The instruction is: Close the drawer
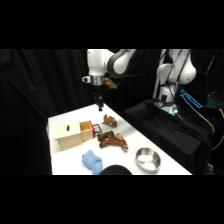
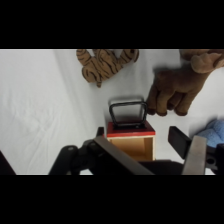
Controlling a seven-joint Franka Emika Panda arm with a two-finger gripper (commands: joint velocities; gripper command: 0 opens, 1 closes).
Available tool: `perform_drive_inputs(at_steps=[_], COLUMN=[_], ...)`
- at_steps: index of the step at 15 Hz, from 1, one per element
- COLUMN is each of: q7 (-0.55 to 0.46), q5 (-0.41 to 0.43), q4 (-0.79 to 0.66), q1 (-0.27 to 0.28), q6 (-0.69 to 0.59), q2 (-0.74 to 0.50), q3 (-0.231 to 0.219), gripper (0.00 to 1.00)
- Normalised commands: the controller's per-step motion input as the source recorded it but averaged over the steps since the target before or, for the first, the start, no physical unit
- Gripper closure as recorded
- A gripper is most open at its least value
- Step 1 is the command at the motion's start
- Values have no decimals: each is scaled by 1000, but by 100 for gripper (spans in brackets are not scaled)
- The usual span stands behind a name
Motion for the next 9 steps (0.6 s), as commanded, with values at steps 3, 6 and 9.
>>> perform_drive_inputs(at_steps=[3, 6, 9], q7=[-211, -247, -239], q5=[192, 199, 171], q4=[-155, -140, -91], q1=[-54, -75, -101], q6=[366, 376, 394], q2=[86, 104, 111], q3=[17, 44, 70], gripper=[0, 0, 0])
